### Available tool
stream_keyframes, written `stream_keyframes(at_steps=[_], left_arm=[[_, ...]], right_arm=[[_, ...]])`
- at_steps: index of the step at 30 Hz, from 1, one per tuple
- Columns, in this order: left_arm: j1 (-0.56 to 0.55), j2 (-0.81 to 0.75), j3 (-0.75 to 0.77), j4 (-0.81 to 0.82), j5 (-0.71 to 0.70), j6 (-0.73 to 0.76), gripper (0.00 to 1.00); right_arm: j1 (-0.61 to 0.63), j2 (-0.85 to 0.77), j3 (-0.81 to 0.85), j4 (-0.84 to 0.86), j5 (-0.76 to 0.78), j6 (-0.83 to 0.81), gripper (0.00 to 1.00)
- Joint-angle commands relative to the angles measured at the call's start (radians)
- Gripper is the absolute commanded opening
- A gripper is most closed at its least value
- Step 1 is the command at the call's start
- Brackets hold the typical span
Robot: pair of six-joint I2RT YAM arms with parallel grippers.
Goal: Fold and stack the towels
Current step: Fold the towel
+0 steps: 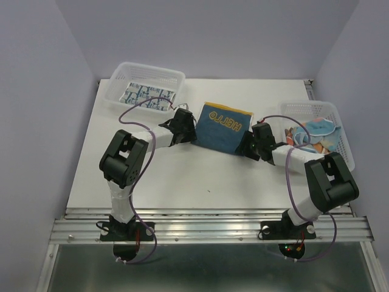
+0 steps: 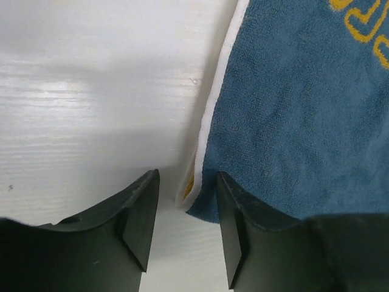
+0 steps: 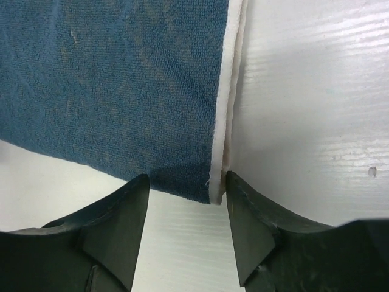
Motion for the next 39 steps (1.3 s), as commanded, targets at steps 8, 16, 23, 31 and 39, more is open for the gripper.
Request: stream_keyframes(at_steps=[8,16,23,31,39], left_arm=[[-0.017,0.026,-0.013,0.040,0.054,-0.023,0.00],[-0.054,-0.268,-0.336,0.161,0.031,-0.121,0.00],[-0.169,-0.500,-0.522,0.152,-0.018,-0.214,0.00],[-0.223,-0.711,-0.562,0.101,-0.096,-0.249,0.00],[-0.215,-0.596,-0.366,0.011,-0.202,-0.223,0.00]], right_arm=[[0.002,-0.028,-0.074,0.066,-0.015,0.038,0.22],[0.023,-0.237,-0.195,-0.045,-0.072,0.032,0.13],[0.035,-0.518,-0.290,-0.212,-0.144,0.037,0.15],[0.035,-0.690,-0.251,-0.336,-0.089,0.026,0.17],[0.037,-0.576,-0.149,-0.267,0.042,0.034,0.16]])
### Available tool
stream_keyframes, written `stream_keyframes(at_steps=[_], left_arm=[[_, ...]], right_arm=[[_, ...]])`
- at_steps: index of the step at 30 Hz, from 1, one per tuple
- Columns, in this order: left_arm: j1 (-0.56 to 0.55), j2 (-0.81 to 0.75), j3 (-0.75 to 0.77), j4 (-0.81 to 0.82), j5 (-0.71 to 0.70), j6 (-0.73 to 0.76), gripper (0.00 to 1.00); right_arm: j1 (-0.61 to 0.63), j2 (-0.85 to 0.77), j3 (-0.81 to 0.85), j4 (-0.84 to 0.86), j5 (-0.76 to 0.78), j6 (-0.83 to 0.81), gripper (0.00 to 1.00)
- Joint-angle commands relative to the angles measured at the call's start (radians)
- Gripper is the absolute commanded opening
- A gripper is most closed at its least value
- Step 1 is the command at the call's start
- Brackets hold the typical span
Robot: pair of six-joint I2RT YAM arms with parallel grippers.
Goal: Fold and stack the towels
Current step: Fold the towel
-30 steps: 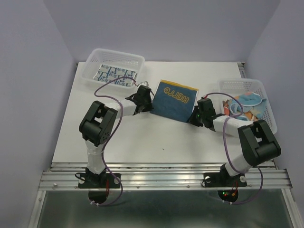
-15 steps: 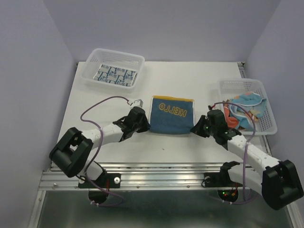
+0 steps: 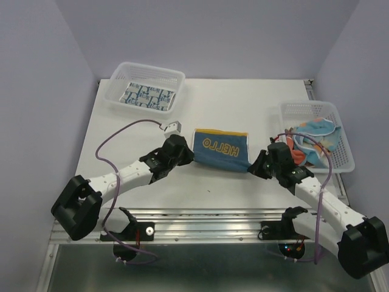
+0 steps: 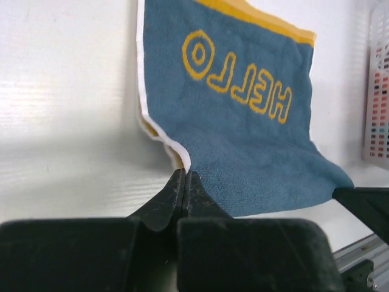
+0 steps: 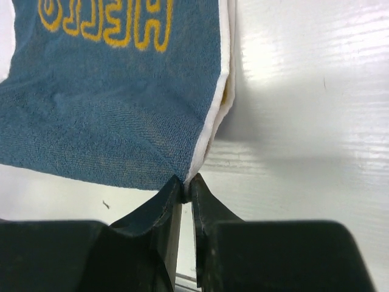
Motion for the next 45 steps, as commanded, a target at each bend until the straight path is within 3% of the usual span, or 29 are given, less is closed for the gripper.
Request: stream_keyframes(at_steps=[1,15,32,43,44,45], left_arm=[[0.011,0.058,0.148,-0.050,-0.109,0.019,0.00],[0.156,0.307,0.402,-0.070,-0.036,0.111,0.00],[0.229,0.540,0.602,-0.104,-0.022,0.150,0.00],[0.242,0.635,0.738,-0.104,0.004,0.216,0.00],[0.242,0.641,0.751,-0.137,0.019,0.228,0.01],[0.242,0.650,0.763,-0.149,0.023,0.230,0.08]], right_arm=[[0.005,0.068,0.127,0.037,0.124,0.002,0.16],[-0.001,0.401,0.373,0.120,0.287,-0.029,0.17],[-0.062,0.690,0.537,0.210,0.238,-0.087,0.19],[-0.093,0.793,0.615,0.230,0.216,-0.092,0.23],[-0.096,0.797,0.620,0.227,0.212,-0.092,0.23],[-0.096,0.798,0.629,0.222,0.209,-0.093,0.23]])
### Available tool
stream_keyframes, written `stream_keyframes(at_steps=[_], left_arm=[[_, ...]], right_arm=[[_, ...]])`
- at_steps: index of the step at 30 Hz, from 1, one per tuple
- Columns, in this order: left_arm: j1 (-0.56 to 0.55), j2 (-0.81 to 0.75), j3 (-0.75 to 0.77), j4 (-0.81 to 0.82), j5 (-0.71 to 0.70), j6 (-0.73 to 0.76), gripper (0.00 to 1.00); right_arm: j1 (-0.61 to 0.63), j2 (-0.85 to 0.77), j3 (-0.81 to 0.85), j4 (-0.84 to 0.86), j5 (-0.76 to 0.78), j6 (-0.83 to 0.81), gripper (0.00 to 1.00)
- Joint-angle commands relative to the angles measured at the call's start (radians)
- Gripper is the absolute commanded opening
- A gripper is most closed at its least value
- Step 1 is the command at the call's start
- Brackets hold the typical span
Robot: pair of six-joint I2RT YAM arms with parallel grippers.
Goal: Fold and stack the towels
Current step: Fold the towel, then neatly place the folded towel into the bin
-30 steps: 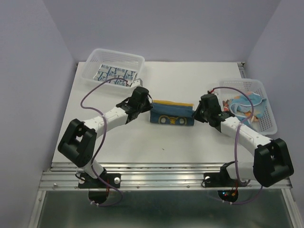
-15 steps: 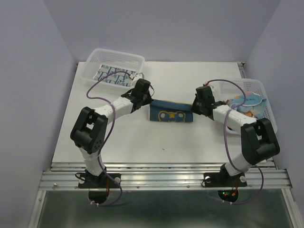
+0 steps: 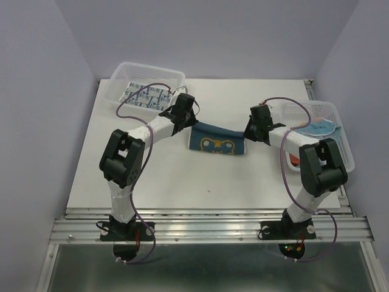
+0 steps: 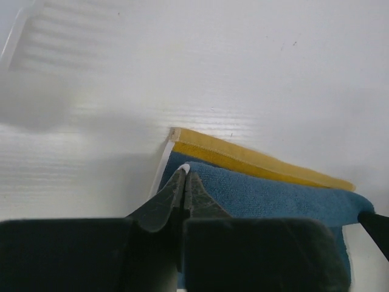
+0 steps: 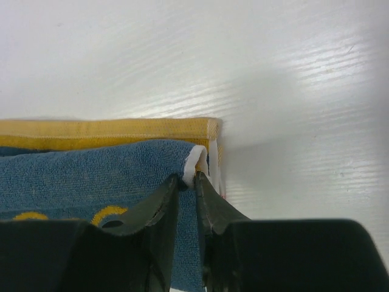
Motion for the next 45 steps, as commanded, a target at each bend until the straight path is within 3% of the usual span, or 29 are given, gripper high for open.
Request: stream_keyframes(at_steps=[1,2,3,4,6,8,12,13,16,20,24,29,39,45], left_arm=[[0.009,0.029,0.096,-0.046,0.009,0.056,0.15],[0.009,0.032,0.111,-0.055,0.013,0.064,0.23],[0.009,0.037,0.116,-0.060,0.012,0.067,0.46],[0.009,0.042,0.122,-0.066,0.009,0.075,0.53],[0.010,0.045,0.147,-0.080,0.009,0.104,0.95],[0.009,0.031,0.158,-0.094,0.018,0.119,0.97],[0.009,-0.033,0.087,-0.072,0.058,0.167,0.98],[0.009,-0.068,0.028,-0.057,0.070,0.179,0.98],[0.009,-0.122,-0.093,0.007,0.130,0.207,0.99],[0.009,-0.106,-0.143,0.064,0.190,0.214,0.99],[0.009,-0.058,-0.134,0.066,0.188,0.221,0.98],[0.009,0.022,-0.085,0.026,0.130,0.231,0.88],[-0.023,0.132,-0.019,-0.014,0.144,0.271,0.83],[-0.068,0.210,0.064,-0.123,-0.049,0.259,0.82]], right_arm=[[-0.012,0.008,0.085,0.027,-0.003,-0.018,0.24],[-0.014,0.006,0.086,0.023,-0.004,-0.021,0.26],[-0.012,0.005,0.091,0.017,0.000,-0.019,0.30],[-0.012,0.002,0.095,0.009,0.006,-0.019,0.33],[-0.014,-0.015,0.100,-0.011,0.025,-0.019,0.38],[-0.012,-0.043,0.101,-0.032,0.020,-0.027,0.57],[-0.014,-0.124,0.036,-0.026,-0.050,-0.059,0.79],[-0.014,-0.150,0.011,-0.016,-0.070,-0.065,1.00],[-0.014,-0.245,-0.090,0.027,-0.151,-0.079,1.00],[-0.014,-0.360,-0.223,0.064,-0.265,-0.068,1.00],[-0.014,-0.455,-0.286,0.080,-0.302,-0.064,1.00],[-0.014,-0.534,-0.320,0.061,-0.310,-0.065,1.00],[-0.014,-0.569,-0.334,0.052,-0.310,-0.071,1.00],[-0.014,-0.584,-0.343,0.041,-0.277,-0.070,1.00]])
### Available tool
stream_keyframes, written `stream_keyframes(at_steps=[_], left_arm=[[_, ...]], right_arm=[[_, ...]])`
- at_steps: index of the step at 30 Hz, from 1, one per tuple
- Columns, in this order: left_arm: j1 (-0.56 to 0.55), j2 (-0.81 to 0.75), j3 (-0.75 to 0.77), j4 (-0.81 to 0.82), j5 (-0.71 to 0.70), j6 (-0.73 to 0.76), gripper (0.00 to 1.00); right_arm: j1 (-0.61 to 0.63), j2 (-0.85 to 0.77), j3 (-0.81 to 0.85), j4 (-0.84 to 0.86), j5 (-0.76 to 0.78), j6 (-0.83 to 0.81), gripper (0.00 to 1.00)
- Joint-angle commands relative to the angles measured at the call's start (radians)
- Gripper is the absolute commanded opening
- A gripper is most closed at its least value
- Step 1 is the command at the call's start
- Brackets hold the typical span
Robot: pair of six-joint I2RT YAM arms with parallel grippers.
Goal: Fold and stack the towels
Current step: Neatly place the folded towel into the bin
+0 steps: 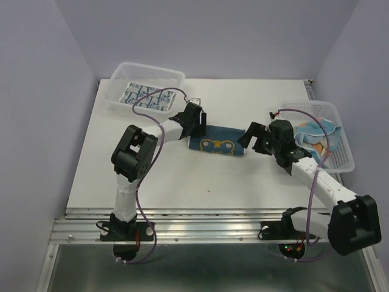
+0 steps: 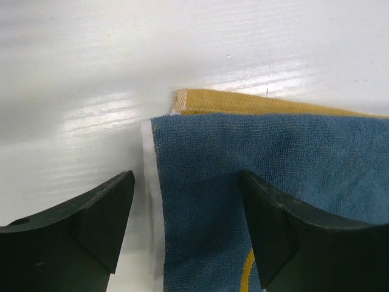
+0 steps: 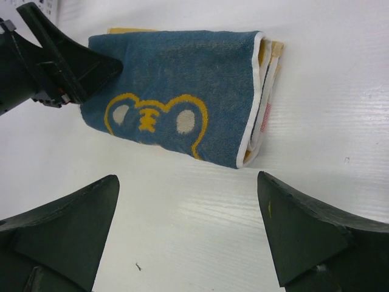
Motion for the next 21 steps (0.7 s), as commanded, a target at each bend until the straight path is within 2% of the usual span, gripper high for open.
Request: stream_keyframes(at_steps=[1,3,6,9,10,11,16,21], left_arm=[[-0.039,0.095,0.070,-0.150,-0.116,0.002,0.79],[-0.045,0.117,0.105,-0.170,-0.114,0.007,0.74],[-0.050,0.149,0.133,-0.187,-0.107,0.010,0.60],[-0.051,0.159,0.142,-0.198,-0.136,0.004,0.28],[-0.051,0.150,0.144,-0.198,-0.149,0.011,0.05],[-0.053,0.142,0.148,-0.199,-0.166,0.020,0.00],[-0.056,0.070,0.191,-0.173,-0.264,0.140,0.00],[-0.057,0.024,0.248,-0.152,-0.441,0.350,0.00]], right_arm=[[-0.005,-0.039,-0.029,0.025,0.022,-0.016,1.00],[-0.005,-0.044,-0.033,0.025,0.029,-0.017,1.00],[-0.005,-0.055,-0.037,0.025,0.042,-0.016,1.00],[-0.005,-0.065,-0.040,0.025,0.059,-0.013,1.00],[-0.005,-0.068,-0.040,0.025,0.065,-0.013,1.00],[-0.006,-0.072,-0.040,0.025,0.068,-0.013,1.00],[-0.005,-0.095,-0.049,0.029,0.082,-0.013,1.00],[-0.005,-0.118,-0.055,0.023,0.124,-0.016,1.00]])
